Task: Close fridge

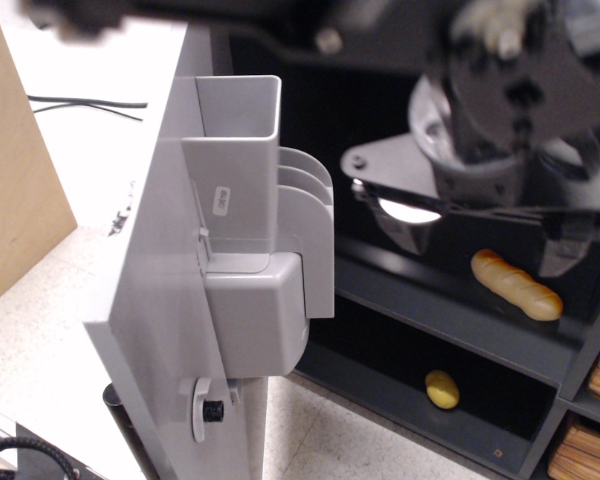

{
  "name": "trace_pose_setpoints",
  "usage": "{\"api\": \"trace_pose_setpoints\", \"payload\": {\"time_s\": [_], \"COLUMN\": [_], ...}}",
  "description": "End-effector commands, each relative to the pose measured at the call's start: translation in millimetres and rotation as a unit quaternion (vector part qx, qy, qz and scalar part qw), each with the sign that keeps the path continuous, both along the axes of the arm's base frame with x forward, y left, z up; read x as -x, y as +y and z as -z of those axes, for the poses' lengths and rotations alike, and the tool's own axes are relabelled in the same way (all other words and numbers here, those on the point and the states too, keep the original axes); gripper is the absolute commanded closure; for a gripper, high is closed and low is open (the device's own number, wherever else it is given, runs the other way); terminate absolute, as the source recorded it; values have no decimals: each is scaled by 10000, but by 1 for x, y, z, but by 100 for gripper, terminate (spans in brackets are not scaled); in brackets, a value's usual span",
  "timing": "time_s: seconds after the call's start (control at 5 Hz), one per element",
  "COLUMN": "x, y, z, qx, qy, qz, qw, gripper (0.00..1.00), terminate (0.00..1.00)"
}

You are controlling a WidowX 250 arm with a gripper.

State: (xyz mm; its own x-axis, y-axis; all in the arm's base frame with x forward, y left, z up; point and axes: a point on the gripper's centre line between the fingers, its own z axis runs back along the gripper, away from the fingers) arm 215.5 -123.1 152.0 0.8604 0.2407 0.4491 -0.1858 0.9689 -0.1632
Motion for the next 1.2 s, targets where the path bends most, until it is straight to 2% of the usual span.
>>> {"api": "trace_pose_setpoints", "payload": {"time_s": [0.0,0.2,0.4,0.6,0.8,1.0], "x": [30,38,41,40,36,33], "y": [39,66,92,105,120,130], "z": [-37,-53,-65,-65,-68,-65], "qx": [377,419,373,239,133,-174], "qy": [116,159,49,160,99,222], "qz": [-405,-535,-755,-791,-971,-1092], "qw": [9984,9976,9964,9964,9951,9936], "gripper": [0,0,0,0,0,0], "terminate": [0,0,0,0,0,0]}}
